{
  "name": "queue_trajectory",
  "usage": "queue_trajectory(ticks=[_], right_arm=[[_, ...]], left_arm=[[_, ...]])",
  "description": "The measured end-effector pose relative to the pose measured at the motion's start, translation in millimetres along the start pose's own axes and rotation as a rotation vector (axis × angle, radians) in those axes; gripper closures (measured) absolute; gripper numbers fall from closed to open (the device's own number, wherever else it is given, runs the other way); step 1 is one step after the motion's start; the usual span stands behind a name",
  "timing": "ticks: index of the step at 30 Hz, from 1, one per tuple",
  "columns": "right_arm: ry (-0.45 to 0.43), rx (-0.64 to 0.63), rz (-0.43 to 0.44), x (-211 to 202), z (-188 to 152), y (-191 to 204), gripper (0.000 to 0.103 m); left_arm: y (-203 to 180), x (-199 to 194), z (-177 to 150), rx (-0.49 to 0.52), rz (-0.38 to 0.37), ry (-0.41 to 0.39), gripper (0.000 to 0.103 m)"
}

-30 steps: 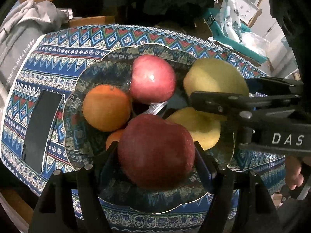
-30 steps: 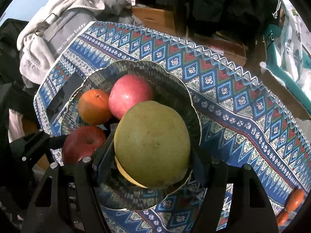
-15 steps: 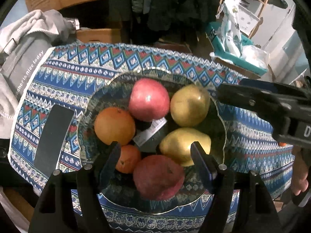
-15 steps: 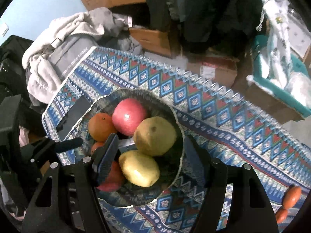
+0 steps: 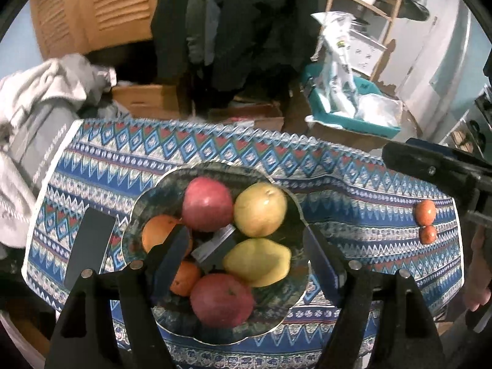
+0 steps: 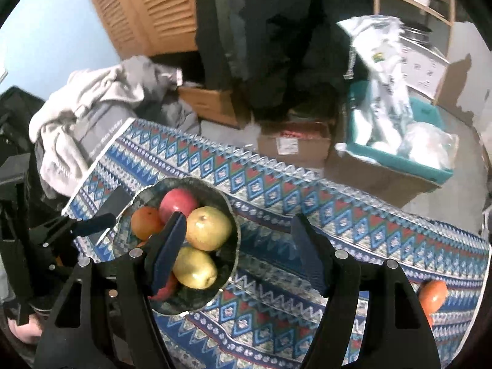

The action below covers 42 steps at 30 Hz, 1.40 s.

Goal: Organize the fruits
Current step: 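Move both tools over to the two small oranges on the cloth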

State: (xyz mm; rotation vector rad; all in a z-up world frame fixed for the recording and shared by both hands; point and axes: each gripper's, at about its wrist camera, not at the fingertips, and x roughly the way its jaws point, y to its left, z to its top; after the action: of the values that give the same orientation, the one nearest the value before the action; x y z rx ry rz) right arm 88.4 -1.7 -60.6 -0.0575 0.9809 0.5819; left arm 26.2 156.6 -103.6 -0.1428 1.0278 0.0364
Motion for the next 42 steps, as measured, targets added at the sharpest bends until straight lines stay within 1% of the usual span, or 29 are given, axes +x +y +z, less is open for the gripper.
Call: queue_trajectory(ticks=[4,11,18,21,22,27,30,33,36,39,42], right_arm=[[-0.023,0.029,-0.029,-22.6,-3.6,-17.8,0.031],[-0.07,0.072,-0.057,-61.2,-11.7,-43.7,0.031],[-0.126,0.084,-0.123,-93.9,-26.7,-69.1,0.031],[-0.144,0.099,-0.159,-103.0,-33.4,-80.9,0.025],[-0.147,0.105,-0.169,-104.9,-34.7,-84.2,0.025],[-0.139,0.147,-0.185,-114.7,-43.8,-108.1,0.025],[-0.12,0.167,-0.188,-117.0,-52.5,-122.5,0.025],[-0.091,0.193,-0.211,-116.9,-64.0,-139.1,0.025],[-0.065,0.237,-0.231,-118.5,-77.6,-160.3,0.025],[-0.054,0.262,-0.256,-123.1,-88.0,-176.4,0.025],[-0.044,0.29,-0.285,-128.6,-101.1,-195.5,0.025]], left_arm=[[-18.3,-8.6,3.4,0.045,-0.002,-0.028,0.025],[-47.2,-23.4,11.7,0.072,-0.05,-0.056,0.025],[-78.9,-40.0,18.0,0.111,-0.075,-0.092,0.024],[-91.0,-43.7,19.3,0.126,-0.089,-0.097,0.023],[-95.5,-44.5,19.6,0.134,-0.091,-0.1,0.023],[-114.6,-42.4,19.8,0.166,-0.099,-0.099,0.023],[-126.3,-38.2,19.4,0.182,-0.109,-0.086,0.023],[-140.8,-32.9,19.1,0.207,-0.112,-0.081,0.023],[-155.8,-25.5,19.2,0.228,-0.124,-0.061,0.022],[-173.9,-17.4,18.8,0.26,-0.147,-0.031,0.022],[-189.9,-10.2,16.8,0.286,-0.15,-0.015,0.022]])
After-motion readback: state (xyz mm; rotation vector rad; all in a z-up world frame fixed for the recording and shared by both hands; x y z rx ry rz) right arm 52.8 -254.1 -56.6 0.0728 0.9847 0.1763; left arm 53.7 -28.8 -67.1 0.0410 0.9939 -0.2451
